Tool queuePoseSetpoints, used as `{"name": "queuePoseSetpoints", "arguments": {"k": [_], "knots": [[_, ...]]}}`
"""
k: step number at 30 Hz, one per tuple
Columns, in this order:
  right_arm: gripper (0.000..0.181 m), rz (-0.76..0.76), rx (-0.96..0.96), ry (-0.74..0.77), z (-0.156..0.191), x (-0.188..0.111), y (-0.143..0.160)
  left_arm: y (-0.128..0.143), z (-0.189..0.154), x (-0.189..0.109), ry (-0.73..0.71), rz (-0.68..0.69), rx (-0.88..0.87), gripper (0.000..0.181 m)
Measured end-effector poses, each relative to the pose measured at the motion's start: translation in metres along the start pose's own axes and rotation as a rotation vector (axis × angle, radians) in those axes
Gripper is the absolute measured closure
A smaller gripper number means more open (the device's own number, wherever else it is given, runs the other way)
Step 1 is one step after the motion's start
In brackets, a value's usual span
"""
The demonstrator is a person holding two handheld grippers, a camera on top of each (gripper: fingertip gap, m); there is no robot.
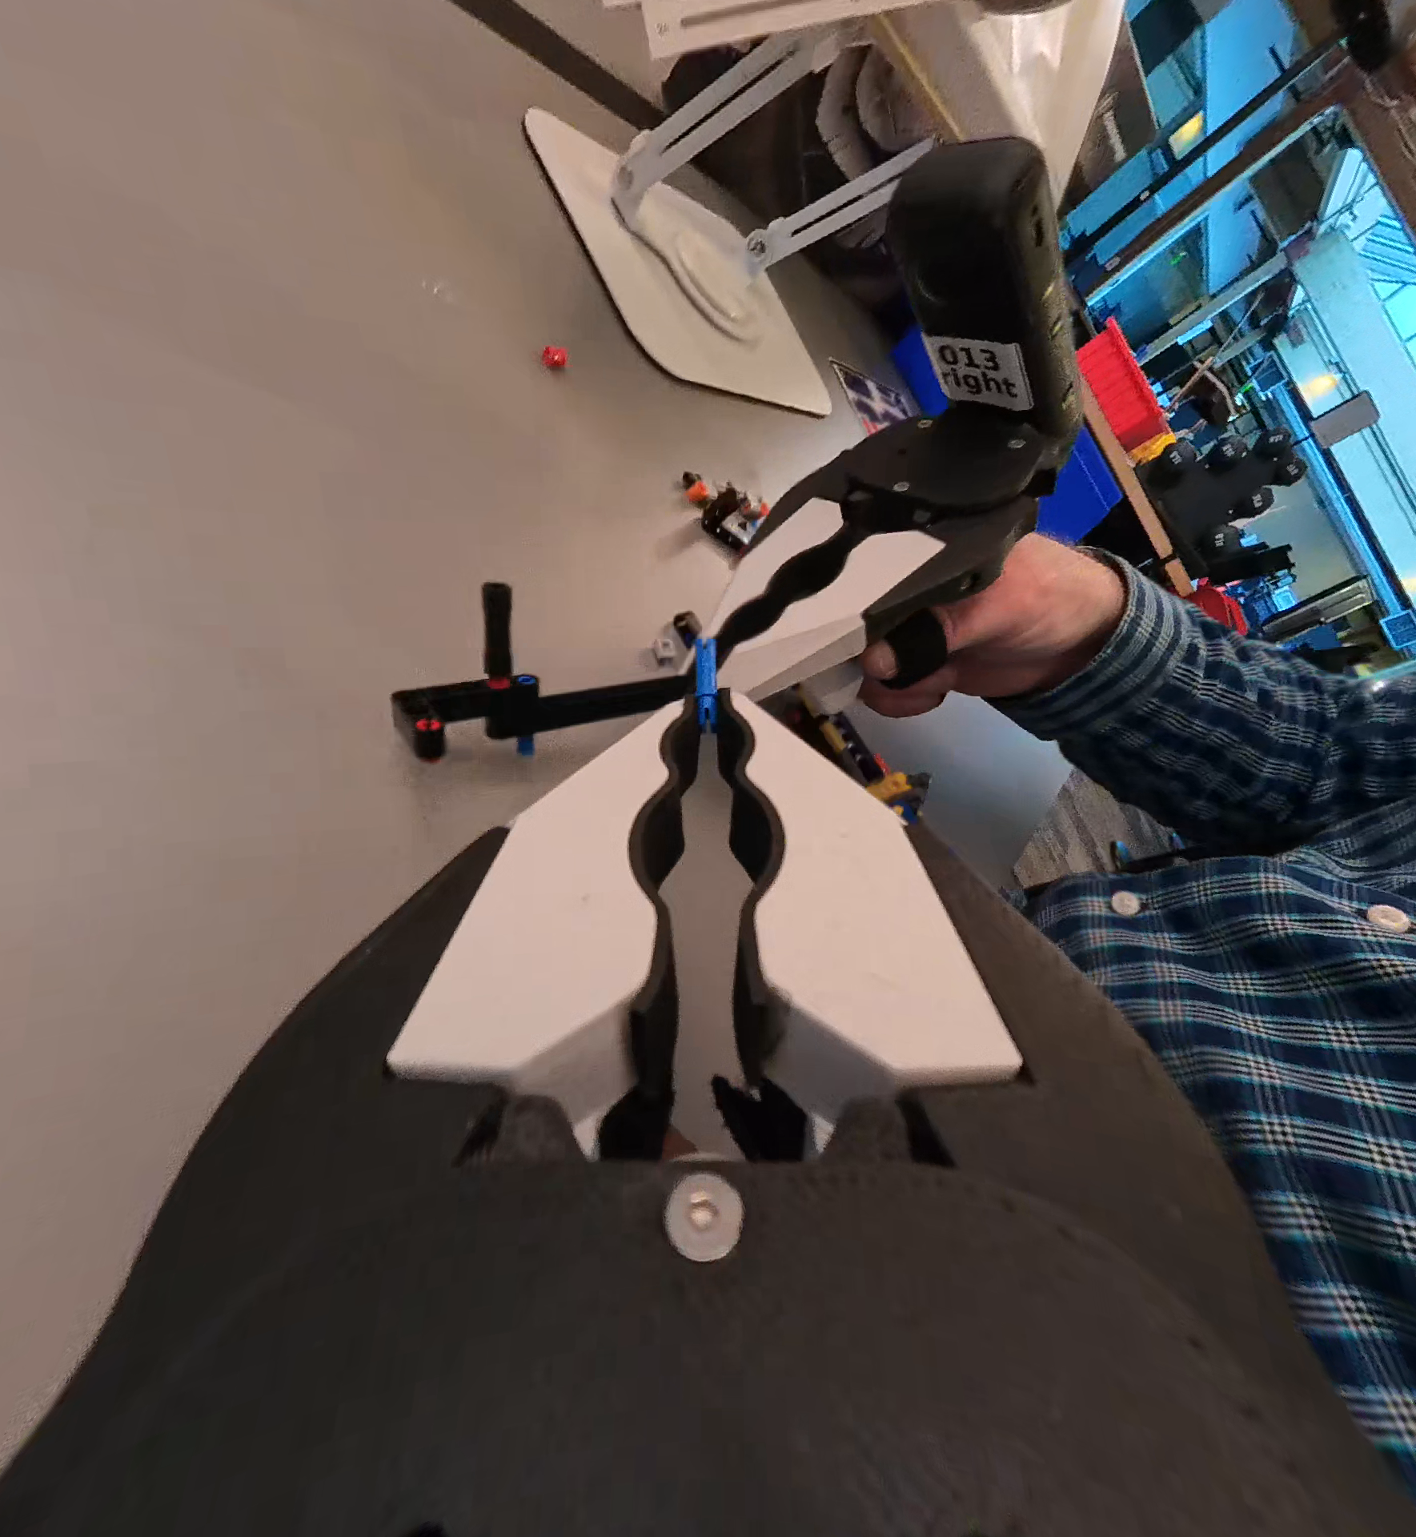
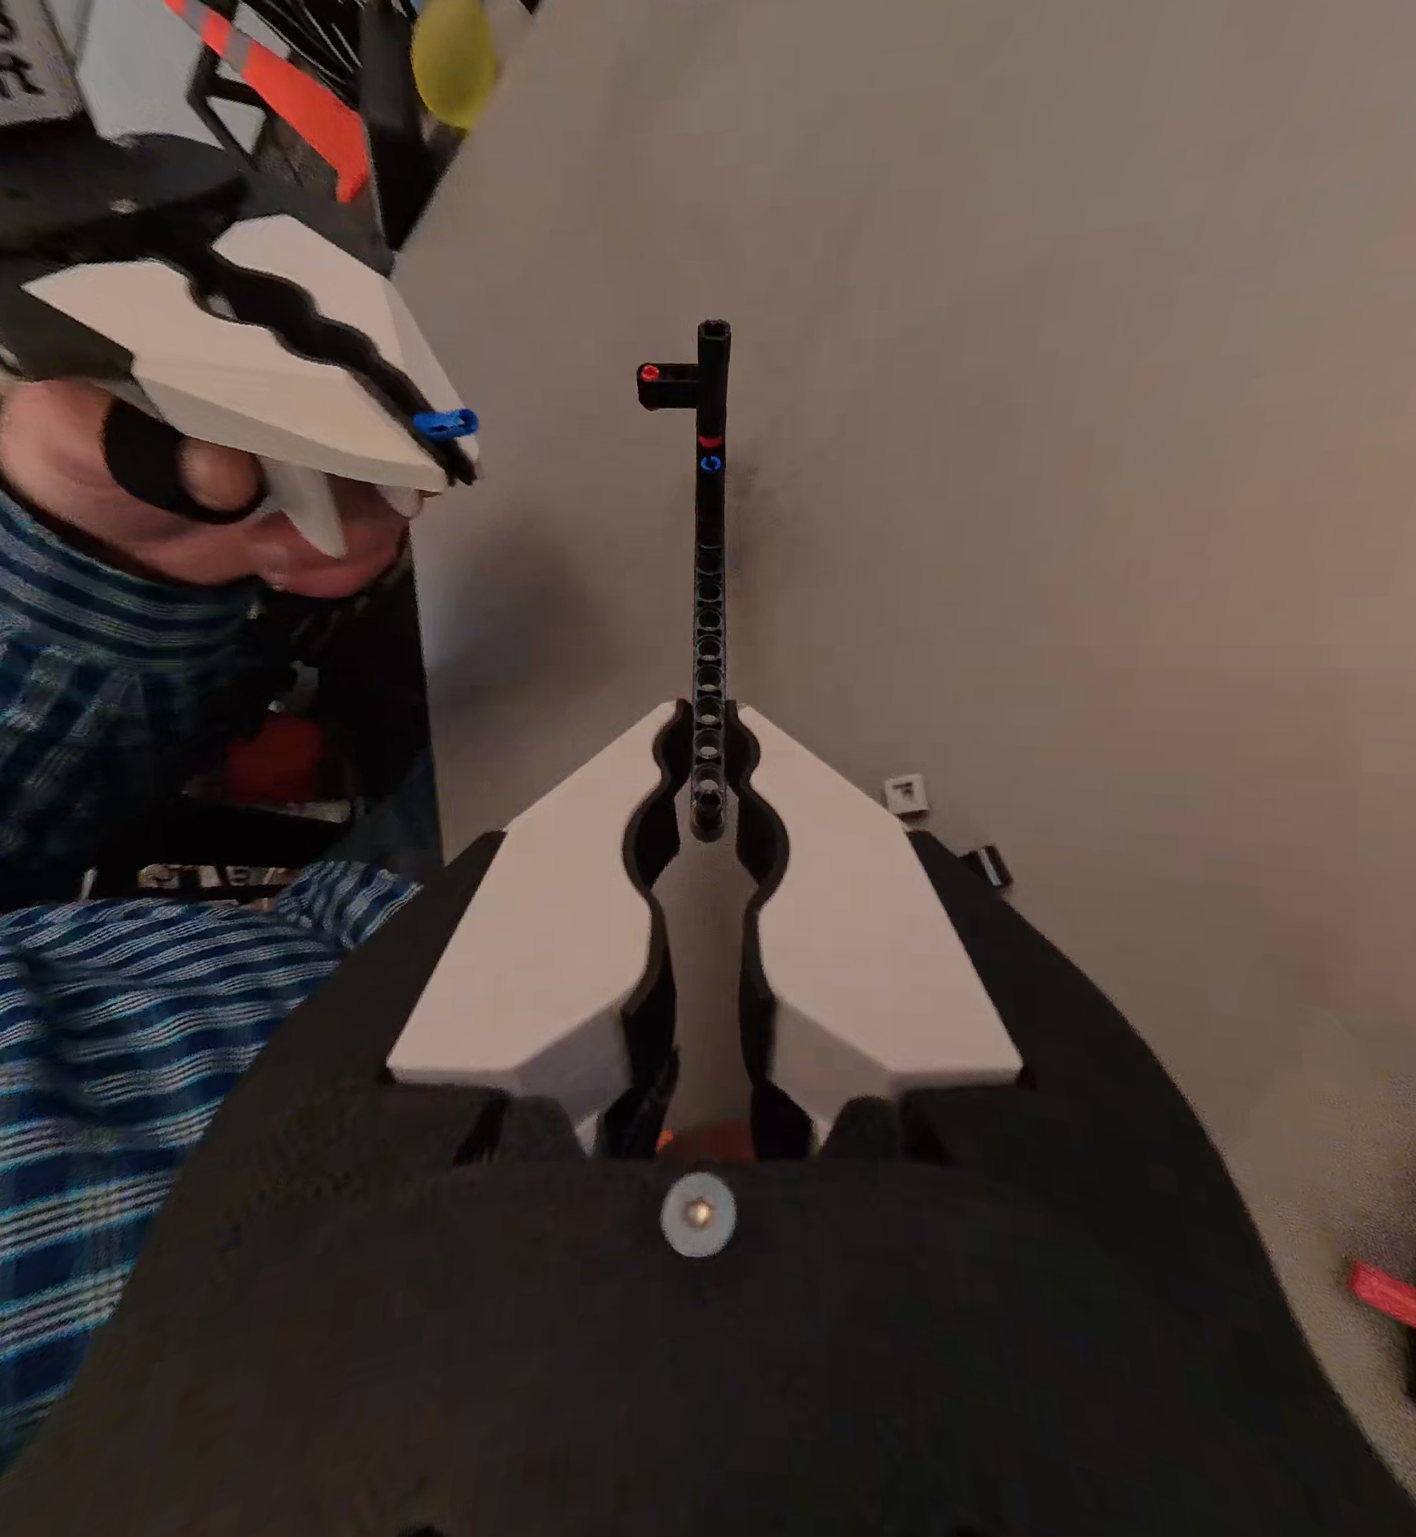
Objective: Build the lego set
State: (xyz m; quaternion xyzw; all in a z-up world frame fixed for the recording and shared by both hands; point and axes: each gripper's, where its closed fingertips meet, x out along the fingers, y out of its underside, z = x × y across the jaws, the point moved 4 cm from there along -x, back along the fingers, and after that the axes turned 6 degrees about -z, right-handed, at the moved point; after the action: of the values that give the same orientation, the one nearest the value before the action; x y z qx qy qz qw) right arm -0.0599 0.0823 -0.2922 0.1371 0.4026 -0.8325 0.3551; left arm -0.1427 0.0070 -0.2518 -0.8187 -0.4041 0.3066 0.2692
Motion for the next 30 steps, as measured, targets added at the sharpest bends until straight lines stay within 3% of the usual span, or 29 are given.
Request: {"name": "queuePoseSetpoints", "arguments": {"k": [3, 5, 10, 13, 16, 19, 23, 30], "knots": [[0.174, 0.026, -0.043, 0.076, -0.002, 0.009, 0.004, 0.005, 0.003, -0.001, -0.01, 0.025, 0.003, 0.179], [0.156, 0.034, -0.109, 0.156, -0.004, 0.006, 0.001, 0.008, 0.003, 0.0, -0.014, 0.041, 0.02, 0.179], [0.158, 0.021, -0.231, 0.218, -0.001, -0.01, -0.007, 0.014, -0.001, 0.004, -0.014, 0.061, 0.012, 0.179], [0.163, 0.068, -0.454, 0.285, -0.003, -0.023, -0.005, 0.02, -0.005, 0.005, -0.034, 0.074, 0.017, 0.179], [0.161, 0.172, -0.559, 0.257, -0.006, -0.027, 0.005, 0.033, -0.009, 0.012, -0.054, 0.085, 0.001, 0.179], [0.158, 0.172, -0.622, 0.183, 0.004, -0.025, 0.011, 0.046, -0.013, 0.022, -0.079, 0.106, -0.021, 0.179], [0.156, 0.196, -0.745, 0.214, 0.002, -0.021, 0.014, 0.058, -0.012, 0.039, -0.152, 0.149, 0.018, 0.179], [0.156, 0.207, -0.744, 0.207, -0.006, -0.013, 0.02, 0.065, -0.004, 0.057, -0.372, 0.246, 0.294, 0.179]]}}
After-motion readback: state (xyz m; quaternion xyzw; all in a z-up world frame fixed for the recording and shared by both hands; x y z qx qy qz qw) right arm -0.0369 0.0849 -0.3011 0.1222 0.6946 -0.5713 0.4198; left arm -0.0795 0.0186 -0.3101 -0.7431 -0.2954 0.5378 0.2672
